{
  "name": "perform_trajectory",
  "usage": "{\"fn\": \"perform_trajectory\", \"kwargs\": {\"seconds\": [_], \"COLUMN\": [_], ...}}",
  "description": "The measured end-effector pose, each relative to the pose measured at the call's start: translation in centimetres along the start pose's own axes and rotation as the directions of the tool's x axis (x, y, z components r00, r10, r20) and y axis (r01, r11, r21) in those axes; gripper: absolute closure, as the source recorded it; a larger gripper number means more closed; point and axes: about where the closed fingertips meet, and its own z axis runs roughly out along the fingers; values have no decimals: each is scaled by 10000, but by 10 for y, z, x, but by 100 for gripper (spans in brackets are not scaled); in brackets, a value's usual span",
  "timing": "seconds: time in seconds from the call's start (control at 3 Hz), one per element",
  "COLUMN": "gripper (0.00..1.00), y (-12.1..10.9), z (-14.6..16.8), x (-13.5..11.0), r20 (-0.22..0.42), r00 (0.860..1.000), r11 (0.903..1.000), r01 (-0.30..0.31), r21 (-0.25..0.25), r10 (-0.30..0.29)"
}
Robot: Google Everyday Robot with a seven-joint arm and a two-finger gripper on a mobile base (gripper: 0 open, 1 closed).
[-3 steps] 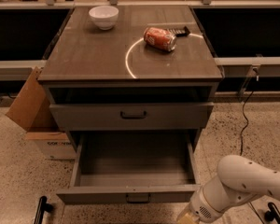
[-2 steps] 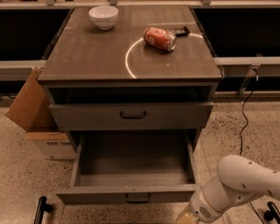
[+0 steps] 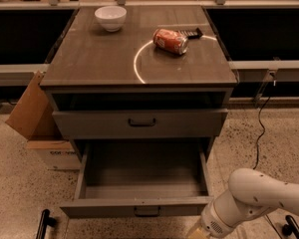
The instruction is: Close middle drawer
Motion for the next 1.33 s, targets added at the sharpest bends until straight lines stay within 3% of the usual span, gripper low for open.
{"fn": "perform_trajectory", "kwargs": {"seconds": [0.33, 1.0, 1.33], "gripper": [100, 100, 100], "y": [-19, -59, -79], "z": [16, 33, 37], "x": [-2, -23, -29], "r20": [93, 331, 323], "r00": [9996, 9942, 9932], "r11": [9996, 9906, 9874], "r01": [261, 983, 1075], "r21": [62, 955, 1160], "r10": [-261, -1019, -1120]}}
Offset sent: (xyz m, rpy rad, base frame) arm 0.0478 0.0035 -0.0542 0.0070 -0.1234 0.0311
